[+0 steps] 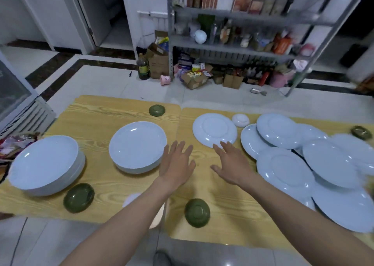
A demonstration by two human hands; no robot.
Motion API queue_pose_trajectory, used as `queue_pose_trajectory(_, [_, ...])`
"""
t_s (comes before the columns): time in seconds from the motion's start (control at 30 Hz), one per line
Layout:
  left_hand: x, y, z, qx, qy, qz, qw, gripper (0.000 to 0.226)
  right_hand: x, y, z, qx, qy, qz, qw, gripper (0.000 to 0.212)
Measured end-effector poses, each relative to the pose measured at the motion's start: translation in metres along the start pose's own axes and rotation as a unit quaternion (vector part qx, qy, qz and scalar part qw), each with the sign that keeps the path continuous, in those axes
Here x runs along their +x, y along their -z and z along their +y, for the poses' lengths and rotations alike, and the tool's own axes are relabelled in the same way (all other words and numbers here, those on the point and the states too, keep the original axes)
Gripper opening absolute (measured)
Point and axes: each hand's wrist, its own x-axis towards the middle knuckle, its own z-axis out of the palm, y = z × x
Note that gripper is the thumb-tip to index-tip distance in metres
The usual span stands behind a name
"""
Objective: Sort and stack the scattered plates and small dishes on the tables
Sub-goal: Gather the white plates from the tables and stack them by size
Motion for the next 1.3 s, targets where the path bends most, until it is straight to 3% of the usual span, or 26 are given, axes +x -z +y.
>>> queue_pose_trajectory(0.47, [-0.017,-0.029,0.267,0.026,-0.12,0.074,0.99,0.058,-0.168,0.003,0.218,-0.068,-0.128,0.058,0.988,0.08])
queue_pose_trajectory(0.67, [-0.028,-0.054,0.368,0.012,-0.157,0.055,0.986,0.059,-0.231,-0.005,0.298,-0.037,-0.164,0.045,0.985,0.081])
queue_pose_trajectory(1.3, [0.075,-0.121,0.57,0.007,-0.253,0.008,0.967,0.06,-0.254,-0.009,0.503,0.026,-0.259,0.038,0.965,0.079])
